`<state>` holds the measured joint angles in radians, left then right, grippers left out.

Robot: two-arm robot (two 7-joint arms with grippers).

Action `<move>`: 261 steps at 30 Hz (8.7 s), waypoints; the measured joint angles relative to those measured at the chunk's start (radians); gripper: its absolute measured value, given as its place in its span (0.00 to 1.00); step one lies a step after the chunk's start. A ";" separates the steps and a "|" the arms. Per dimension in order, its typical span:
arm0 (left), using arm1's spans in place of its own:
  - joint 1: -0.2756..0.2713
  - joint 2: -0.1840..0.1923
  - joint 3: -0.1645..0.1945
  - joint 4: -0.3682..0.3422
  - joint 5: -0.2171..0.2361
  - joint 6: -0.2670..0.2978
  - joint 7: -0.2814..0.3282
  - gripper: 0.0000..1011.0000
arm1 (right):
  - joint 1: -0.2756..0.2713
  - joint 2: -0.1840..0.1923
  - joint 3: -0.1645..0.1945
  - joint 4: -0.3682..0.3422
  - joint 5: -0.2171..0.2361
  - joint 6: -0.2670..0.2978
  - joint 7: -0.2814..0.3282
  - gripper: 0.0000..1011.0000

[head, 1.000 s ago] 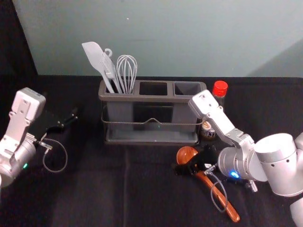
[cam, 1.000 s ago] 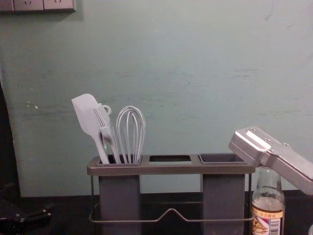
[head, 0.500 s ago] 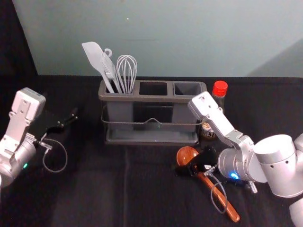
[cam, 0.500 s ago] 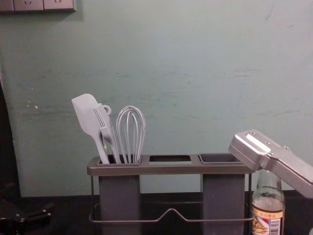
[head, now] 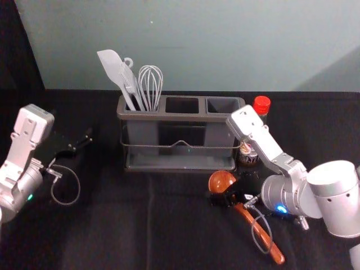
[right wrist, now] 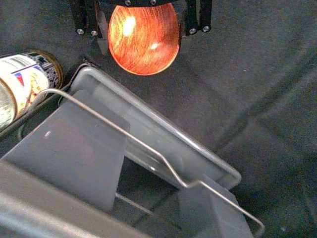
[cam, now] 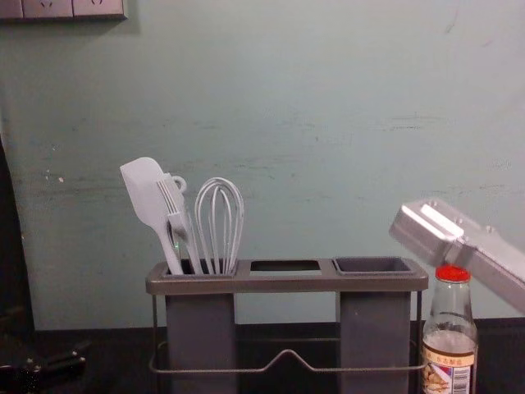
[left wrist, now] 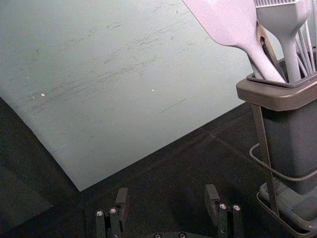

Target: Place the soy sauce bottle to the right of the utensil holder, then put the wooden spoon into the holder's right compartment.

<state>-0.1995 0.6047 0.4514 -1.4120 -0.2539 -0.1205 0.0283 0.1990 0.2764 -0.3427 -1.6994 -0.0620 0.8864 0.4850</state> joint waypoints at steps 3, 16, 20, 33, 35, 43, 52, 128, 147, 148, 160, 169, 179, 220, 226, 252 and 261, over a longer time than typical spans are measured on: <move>0.000 0.000 0.000 0.000 0.000 0.000 0.000 0.99 | -0.014 0.006 0.008 -0.040 0.001 -0.001 0.004 0.83; 0.000 0.000 0.000 0.000 0.000 0.000 0.000 0.99 | -0.131 0.045 0.108 -0.251 0.059 -0.161 -0.010 0.83; 0.000 0.000 0.000 0.000 0.000 0.000 0.000 0.99 | -0.178 0.050 0.149 -0.296 0.076 -0.257 -0.039 0.83; 0.000 0.000 0.000 0.000 0.000 0.000 0.000 0.99 | -0.271 0.077 0.230 -0.330 0.157 -0.616 -0.045 0.83; 0.000 0.000 0.000 0.000 0.000 0.000 0.000 0.99 | -0.282 0.085 0.232 -0.316 0.160 -0.707 -0.043 0.83; 0.000 0.000 0.000 0.000 0.000 0.000 0.000 0.99 | -0.300 0.086 0.231 -0.227 0.194 -1.010 -0.034 0.83; 0.000 0.000 0.000 0.000 0.000 0.000 0.000 0.99 | -0.315 0.073 0.224 -0.156 0.221 -1.184 -0.047 0.83; 0.000 0.000 0.000 0.000 0.000 0.000 0.000 0.99 | 0.304 -0.009 0.026 0.371 0.375 -1.377 0.080 0.83; 0.000 0.000 0.000 0.000 0.000 0.000 0.000 0.99 | 0.304 -0.117 0.054 0.562 0.473 -1.572 0.137 0.83; 0.000 0.000 0.000 0.000 0.000 0.000 0.000 0.99 | 0.303 -0.123 0.057 0.574 0.479 -1.584 0.144 0.83; 0.000 0.000 0.000 0.000 0.000 0.000 0.000 0.99 | 0.296 -0.161 0.079 0.668 0.512 -1.654 0.192 0.83; 0.000 0.000 0.000 0.000 0.000 0.000 0.000 0.99 | 0.295 -0.177 0.089 0.724 0.517 -1.663 0.209 0.83; 0.000 0.000 0.000 0.000 0.000 0.000 0.000 0.99 | 0.281 -0.185 0.092 0.752 0.513 -1.670 0.223 0.83; 0.000 0.000 0.000 0.000 0.000 0.000 0.000 0.99 | 0.260 -0.171 0.082 0.762 0.465 -1.659 0.214 0.84; 0.000 0.000 0.000 0.000 0.000 0.000 0.000 0.99 | 0.260 -0.171 0.083 0.762 0.465 -1.660 0.211 0.97; 0.000 0.000 0.000 0.000 0.000 0.000 0.000 0.99 | 0.278 -0.119 0.096 0.562 0.401 -1.654 0.156 0.99; 0.000 0.000 0.000 0.000 0.000 0.000 0.000 0.99 | 0.289 -0.060 0.143 0.515 0.383 -1.642 0.122 0.99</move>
<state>-0.1995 0.6047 0.4514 -1.4120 -0.2539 -0.1205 0.0283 0.4882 0.2164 -0.1997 -1.1841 0.3213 -0.7557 0.6071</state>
